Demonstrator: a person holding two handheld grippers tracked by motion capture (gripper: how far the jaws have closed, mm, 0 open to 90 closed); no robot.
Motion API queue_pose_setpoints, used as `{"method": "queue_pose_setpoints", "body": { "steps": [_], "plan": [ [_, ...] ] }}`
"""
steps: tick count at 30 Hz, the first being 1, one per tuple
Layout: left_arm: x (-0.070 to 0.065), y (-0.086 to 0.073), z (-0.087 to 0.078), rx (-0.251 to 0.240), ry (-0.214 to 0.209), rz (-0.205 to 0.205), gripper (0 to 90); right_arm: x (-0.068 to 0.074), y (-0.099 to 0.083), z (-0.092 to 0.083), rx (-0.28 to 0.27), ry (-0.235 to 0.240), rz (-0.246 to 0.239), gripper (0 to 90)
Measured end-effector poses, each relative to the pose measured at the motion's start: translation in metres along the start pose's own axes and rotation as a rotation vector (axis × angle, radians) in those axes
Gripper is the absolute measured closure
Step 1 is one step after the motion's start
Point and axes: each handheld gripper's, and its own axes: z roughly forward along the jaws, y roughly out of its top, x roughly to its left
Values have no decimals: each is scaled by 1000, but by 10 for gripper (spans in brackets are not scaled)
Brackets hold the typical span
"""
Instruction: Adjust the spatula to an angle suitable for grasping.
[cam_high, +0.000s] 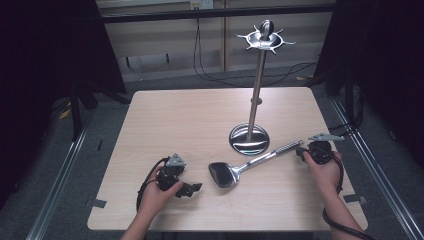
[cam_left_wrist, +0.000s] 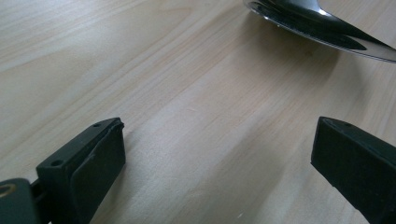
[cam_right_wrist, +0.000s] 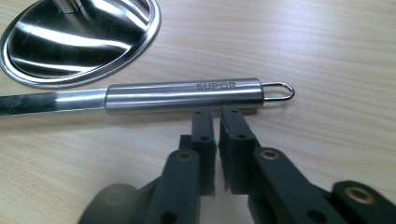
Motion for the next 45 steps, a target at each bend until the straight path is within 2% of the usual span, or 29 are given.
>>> {"method": "queue_pose_setpoints", "body": {
  "steps": [3, 6, 8, 14, 20, 23, 25, 32, 34, 35, 38, 40, 41, 43, 45],
  "plan": [
    [0, 0, 0, -21, 2, -1, 29, -6, 1, 0, -6, -12, -9, 888],
    [0, 1, -1, -5, 0, 2, 29, -13, 7, 0, -18, -29, -5, 898],
    [0, 0, 1, -29, 0, -3, 29, -17, 11, 3, -14, -42, -8, 900],
    [1, 0, 0, -20, 1, -2, 29, -26, 19, 13, -15, -61, 0, 900],
    [1, 0, 0, -13, 0, -4, 29, -32, 22, 24, 0, -56, 14, 900],
    [0, 1, 0, -22, 1, -1, 29, -32, 23, 28, 4, -62, 5, 899],
    [0, 1, -1, -9, -1, 1, 29, -33, 22, 31, 13, -56, 17, 897],
    [1, 1, -2, -8, -2, -3, 29, -30, 21, 33, 26, -15, 5, 897],
    [0, 1, -2, -23, 2, -6, 29, -25, 21, 32, 30, -7, 2, 896],
    [0, 3, -4, -4, -3, -1, 29, -25, 21, 32, 30, -7, 2, 896],
    [0, 5, -8, -21, -5, -5, 29, -20, 20, 32, 26, 2, -8, 892],
    [1, 6, -12, -12, -6, -6, 29, -15, 19, 33, 22, 17, -14, 889],
    [2, 7, -15, -37, -4, -13, 29, -14, 19, 32, 25, 15, -15, 889],
    [2, 8, -17, -32, -12, -16, 29, -13, 19, 32, 22, 15, -19, 888],
    [0, 10, -20, -34, -13, -3, 29, -11, 19, 32, 27, 15, -18, 887]
  ]
}}
